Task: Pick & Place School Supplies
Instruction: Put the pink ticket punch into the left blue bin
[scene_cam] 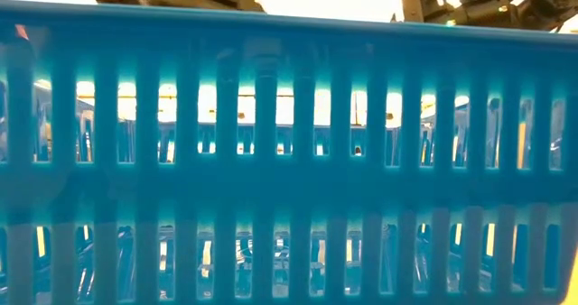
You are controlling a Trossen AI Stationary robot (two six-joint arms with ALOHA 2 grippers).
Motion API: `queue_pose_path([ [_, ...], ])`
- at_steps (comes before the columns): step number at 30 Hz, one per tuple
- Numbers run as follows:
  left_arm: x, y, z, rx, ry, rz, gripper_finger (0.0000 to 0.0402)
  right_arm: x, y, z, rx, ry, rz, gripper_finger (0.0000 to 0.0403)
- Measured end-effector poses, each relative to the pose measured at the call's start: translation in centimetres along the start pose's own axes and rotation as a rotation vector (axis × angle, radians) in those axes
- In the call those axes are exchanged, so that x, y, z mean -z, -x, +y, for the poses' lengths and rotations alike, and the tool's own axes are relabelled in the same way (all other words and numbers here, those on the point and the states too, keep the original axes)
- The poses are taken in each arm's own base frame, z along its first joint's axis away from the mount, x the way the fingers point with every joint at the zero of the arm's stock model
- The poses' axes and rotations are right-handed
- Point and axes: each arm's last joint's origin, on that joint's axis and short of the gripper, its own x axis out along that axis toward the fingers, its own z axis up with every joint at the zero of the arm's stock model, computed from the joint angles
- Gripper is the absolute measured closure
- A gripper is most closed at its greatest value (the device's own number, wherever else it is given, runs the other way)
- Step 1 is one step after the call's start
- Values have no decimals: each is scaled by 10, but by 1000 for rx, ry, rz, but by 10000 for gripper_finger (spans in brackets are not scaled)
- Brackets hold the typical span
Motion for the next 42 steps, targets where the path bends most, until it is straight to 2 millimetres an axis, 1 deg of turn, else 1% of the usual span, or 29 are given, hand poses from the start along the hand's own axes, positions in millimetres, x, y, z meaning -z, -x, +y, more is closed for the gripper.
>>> queue_pose_path([
  [2, -2, 19, 5, -92, 2, -14, 357, 1, 0, 0, 0, -3, 5, 257],
  [5, 6, 46, 14, -270, 35, 8, 357, 1, 0, 0, 0, -13, 5, 257],
  [8, 8, 71, 24, -485, 121, -17, 352, 0, -1, 0, 0, -30, -1, 257],
  [11, 14, 92, 31, -692, 159, -16, 353, 0, -1, 0, 0, -33, -7, 260],
  [15, 22, 114, 41, -783, 227, -64, 357, 0, -1, 0, -2, -46, -8, 263],
  [18, 35, 127, 50, -836, 266, -77, 357, 0, -1, 0, -3, -47, -7, 263],
  [24, 62, 146, 67, -939, 314, -116, 357, 0, -1, 0, -3, -47, -8, 264],
  [27, 74, 152, 72, -967, 341, -124, 357, 0, -1, 0, -3, -47, -8, 264],
  [34, 92, 160, 82, -978, 376, -98, 354, 0, -1, 0, -2, -40, -12, 264],
  [42, 105, 164, 89, -980, 472, -54, 357, 4, -6, 1, 0, -39, -18, 264],
])
